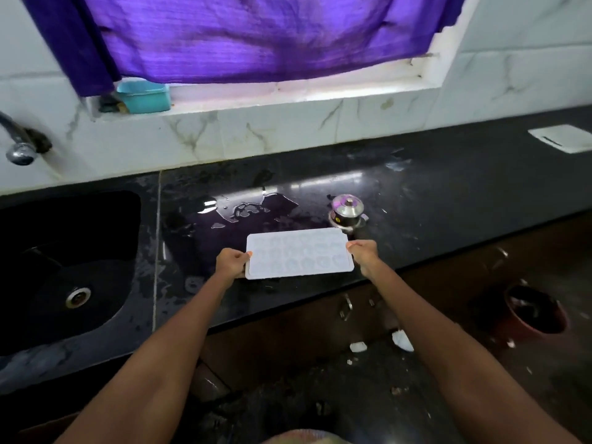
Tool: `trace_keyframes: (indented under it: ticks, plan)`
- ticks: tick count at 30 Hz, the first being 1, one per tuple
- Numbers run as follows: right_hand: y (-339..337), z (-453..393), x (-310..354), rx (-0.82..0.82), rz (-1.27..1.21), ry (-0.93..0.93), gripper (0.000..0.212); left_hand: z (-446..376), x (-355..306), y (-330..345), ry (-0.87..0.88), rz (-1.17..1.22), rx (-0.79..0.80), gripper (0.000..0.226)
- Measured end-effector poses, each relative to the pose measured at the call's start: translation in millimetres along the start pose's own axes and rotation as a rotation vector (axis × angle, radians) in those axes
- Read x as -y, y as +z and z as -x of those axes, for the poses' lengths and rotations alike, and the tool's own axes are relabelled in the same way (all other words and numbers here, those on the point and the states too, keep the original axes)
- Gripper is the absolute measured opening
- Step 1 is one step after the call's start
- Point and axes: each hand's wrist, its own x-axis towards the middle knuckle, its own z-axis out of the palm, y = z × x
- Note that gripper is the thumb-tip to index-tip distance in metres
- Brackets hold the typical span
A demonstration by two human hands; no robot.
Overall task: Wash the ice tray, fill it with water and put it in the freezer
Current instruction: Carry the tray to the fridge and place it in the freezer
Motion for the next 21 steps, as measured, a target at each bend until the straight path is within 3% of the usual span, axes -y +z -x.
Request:
trace_keyframes:
  ticks: [4, 8, 10, 14, 21]
  plan:
    - [-28, 27, -26, -0.127, -0.059, 0.062, 0.024, 7, -8, 15, 0.056, -0.059, 0.105, 0.027]
    - [-60, 50, -54, -0.235, -0.105, 0.115, 0.009, 16, -12, 41, 0.087, -0.077, 0.192, 0.036]
    - [-76, 61, -67, -0.285, -0.137, 0.134, 0.017, 24, -15, 56, 0.101, -0.089, 0.248, 0.037]
    - [-102, 81, -82, -0.344, -0.169, 0.152, 0.023, 37, -24, 79, 0.134, -0.143, 0.318, 0.031]
    - [-147, 102, -100, -0.454, -0.270, 0.197, 0.013, 64, -48, 125, 0.218, -0.188, 0.395, 0.023]
